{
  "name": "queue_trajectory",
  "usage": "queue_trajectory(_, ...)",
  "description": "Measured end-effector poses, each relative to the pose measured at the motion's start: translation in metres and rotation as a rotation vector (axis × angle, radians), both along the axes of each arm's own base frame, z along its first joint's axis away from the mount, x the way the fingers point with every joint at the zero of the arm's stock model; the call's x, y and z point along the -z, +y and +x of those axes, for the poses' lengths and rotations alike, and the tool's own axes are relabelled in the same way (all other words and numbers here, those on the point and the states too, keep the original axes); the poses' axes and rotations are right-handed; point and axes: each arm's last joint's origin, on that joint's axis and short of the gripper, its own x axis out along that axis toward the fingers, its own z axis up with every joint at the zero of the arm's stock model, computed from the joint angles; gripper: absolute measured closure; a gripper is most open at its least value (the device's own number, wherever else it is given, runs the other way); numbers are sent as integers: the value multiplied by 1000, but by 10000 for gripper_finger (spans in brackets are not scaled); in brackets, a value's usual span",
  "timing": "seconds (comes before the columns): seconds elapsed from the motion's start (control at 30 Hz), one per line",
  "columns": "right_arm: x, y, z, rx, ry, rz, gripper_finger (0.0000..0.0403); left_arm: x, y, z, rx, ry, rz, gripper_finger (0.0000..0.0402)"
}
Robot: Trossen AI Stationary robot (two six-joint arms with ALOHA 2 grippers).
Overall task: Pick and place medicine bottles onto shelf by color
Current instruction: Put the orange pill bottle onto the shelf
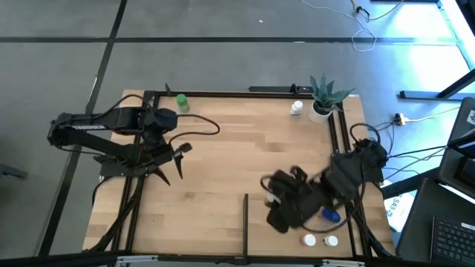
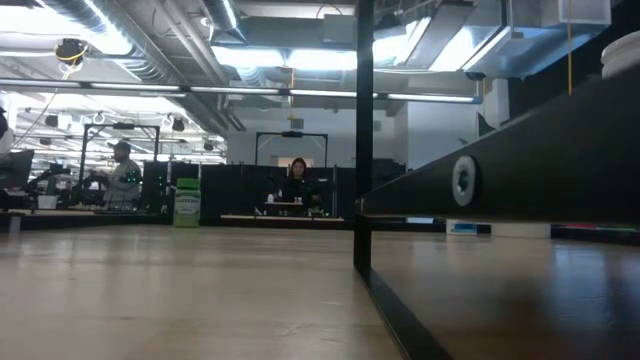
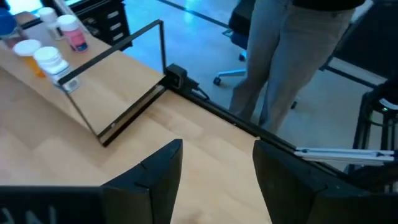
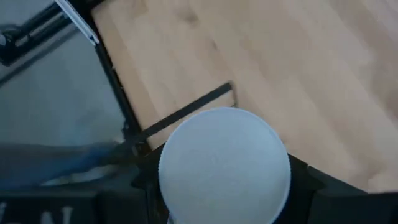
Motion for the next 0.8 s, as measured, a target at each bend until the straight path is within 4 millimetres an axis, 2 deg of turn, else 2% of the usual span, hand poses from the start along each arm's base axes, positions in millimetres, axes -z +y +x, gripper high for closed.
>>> queue_trajectory(0.17, 22, 33, -2, 155, 34, 58, 205, 0, -4, 0, 30, -11, 10, 211)
queue_trajectory(0.33, 49, 53, 4, 287, 106, 83, 205, 0, -5, 0, 31, -11, 12, 211)
queue_trajectory(0.63, 99, 75, 29, 344, 197, 39, 205, 0, -5, 0, 28, -9, 10, 211)
queue_trajectory(0.8, 116, 85, 30, 411, 262, 70, 205, 0, -5, 0, 26, -5, 8, 211)
